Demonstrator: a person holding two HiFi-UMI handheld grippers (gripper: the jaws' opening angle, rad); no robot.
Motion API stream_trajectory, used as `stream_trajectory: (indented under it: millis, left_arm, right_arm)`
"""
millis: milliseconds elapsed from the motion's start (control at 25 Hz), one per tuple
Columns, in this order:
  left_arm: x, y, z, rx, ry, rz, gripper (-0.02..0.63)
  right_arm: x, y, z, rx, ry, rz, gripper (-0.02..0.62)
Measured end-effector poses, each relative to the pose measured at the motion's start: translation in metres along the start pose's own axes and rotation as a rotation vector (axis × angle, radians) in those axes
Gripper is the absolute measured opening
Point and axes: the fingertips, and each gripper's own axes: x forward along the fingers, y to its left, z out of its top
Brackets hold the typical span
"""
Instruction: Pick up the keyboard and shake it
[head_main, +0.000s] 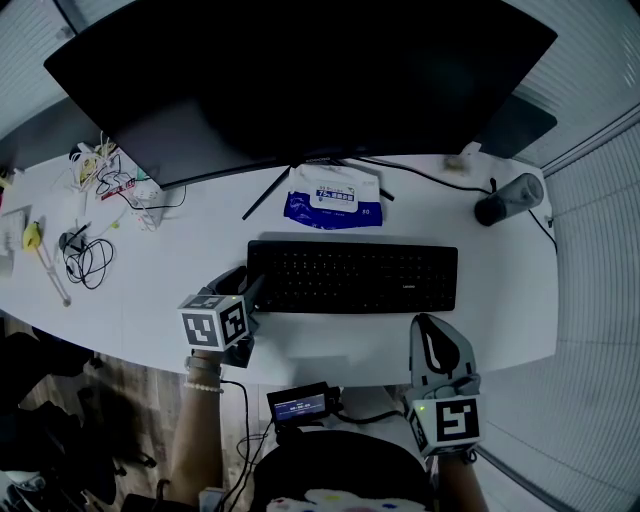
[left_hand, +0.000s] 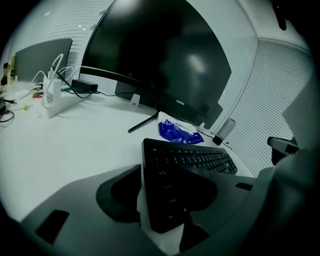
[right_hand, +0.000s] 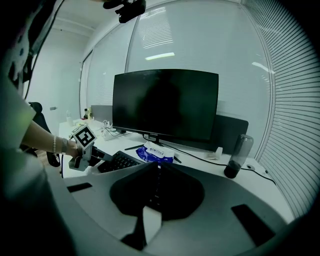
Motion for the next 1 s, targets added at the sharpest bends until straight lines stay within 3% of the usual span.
stream_trajectory:
  millis: [440,640,1000]
  left_arm:
    - [0.002,0.002,-0.003,-0.066,0.029,-0.078,0.198]
    - [0.006,0.001,-0.003,-0.019,0.06,-0.076,0.196]
    - [0.002,0.002,-0.003,-0.068,0.043,-0.056,0.184]
  right_arm:
    - [0.006,-0.01,-0.005,0.013,0.007,-0.009,0.042]
    - [0.006,-0.016,-0.009,0.02,0.012,-0.016,0.042]
    - [0.007,-0.026,-0.02,0.045,0.029,-0.029,0.043]
